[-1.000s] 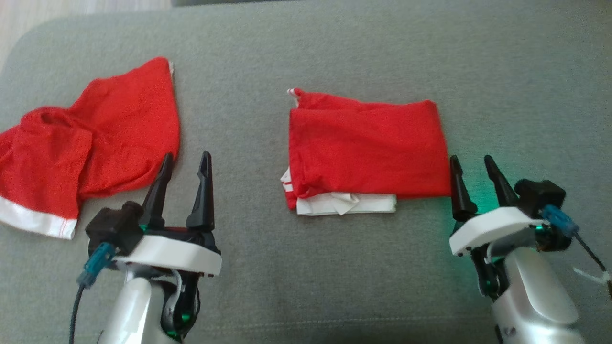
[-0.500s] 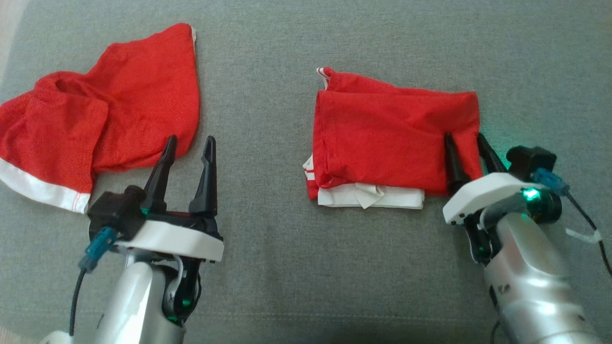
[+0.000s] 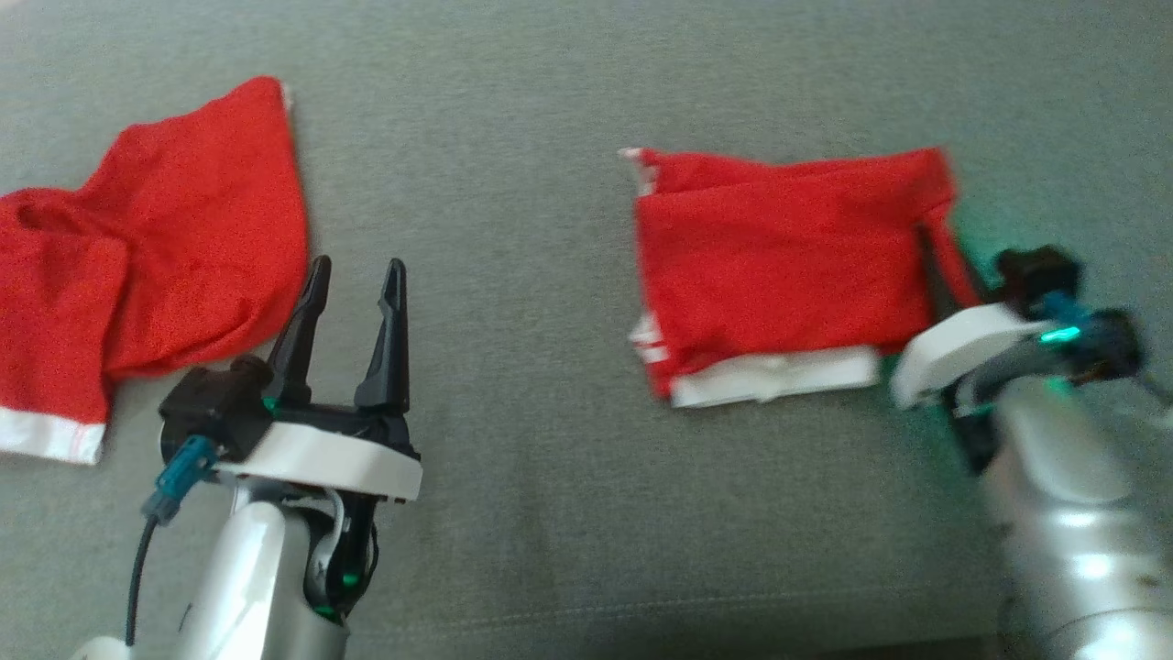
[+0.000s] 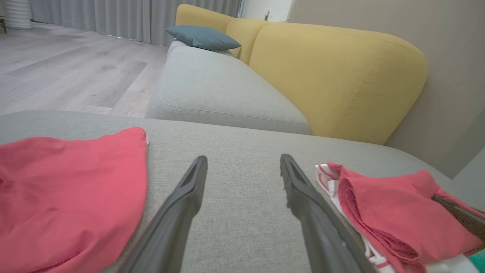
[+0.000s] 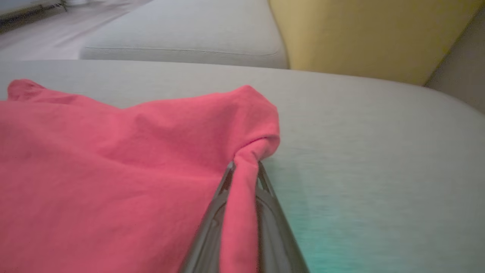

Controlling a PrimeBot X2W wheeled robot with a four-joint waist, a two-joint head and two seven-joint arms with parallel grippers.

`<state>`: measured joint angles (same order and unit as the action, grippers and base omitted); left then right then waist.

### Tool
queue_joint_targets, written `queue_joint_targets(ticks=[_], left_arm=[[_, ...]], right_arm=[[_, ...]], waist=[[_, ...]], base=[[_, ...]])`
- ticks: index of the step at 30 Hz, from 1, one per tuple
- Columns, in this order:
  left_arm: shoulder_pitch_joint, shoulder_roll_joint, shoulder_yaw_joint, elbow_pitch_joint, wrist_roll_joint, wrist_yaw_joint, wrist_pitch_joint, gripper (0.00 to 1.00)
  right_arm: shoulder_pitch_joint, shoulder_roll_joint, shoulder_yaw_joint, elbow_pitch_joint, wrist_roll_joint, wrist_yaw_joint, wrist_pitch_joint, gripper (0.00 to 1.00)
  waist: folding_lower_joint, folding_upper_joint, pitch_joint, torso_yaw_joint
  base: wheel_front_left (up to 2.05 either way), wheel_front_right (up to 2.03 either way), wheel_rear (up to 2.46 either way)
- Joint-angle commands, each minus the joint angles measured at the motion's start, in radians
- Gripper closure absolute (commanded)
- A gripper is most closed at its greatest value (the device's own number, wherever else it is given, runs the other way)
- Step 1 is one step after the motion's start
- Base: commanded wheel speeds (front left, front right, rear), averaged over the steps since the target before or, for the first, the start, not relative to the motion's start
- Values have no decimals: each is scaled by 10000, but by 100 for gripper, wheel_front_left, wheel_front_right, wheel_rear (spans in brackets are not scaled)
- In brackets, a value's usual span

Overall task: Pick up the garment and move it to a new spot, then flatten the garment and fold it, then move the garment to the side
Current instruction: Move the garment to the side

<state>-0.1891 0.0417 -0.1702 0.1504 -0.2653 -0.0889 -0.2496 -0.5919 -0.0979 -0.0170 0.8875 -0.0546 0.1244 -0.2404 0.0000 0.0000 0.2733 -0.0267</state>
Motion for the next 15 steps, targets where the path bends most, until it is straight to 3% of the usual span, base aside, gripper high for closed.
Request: queue_joint_targets(ticks=[1, 5, 15], left_arm=[[-284, 85, 388, -390, 105, -13, -122, 0], [-346, 85, 384, -428, 166, -52, -122, 0], [-513, 85, 521, -444, 308, -185, -122, 0]], right_arm=[[-614, -555, -119, -468, -274, 63, -4, 100], [-936, -1644, -658, -777, -772, 63, 301, 100], [-1718, -2864, -1518, -1217, -961, 63, 927, 100]], waist=[[0, 0, 89, -266], [0, 0, 257, -496], [0, 0, 604, -623]], base=[[0, 0, 0], [0, 0, 0], [0, 0, 0]])
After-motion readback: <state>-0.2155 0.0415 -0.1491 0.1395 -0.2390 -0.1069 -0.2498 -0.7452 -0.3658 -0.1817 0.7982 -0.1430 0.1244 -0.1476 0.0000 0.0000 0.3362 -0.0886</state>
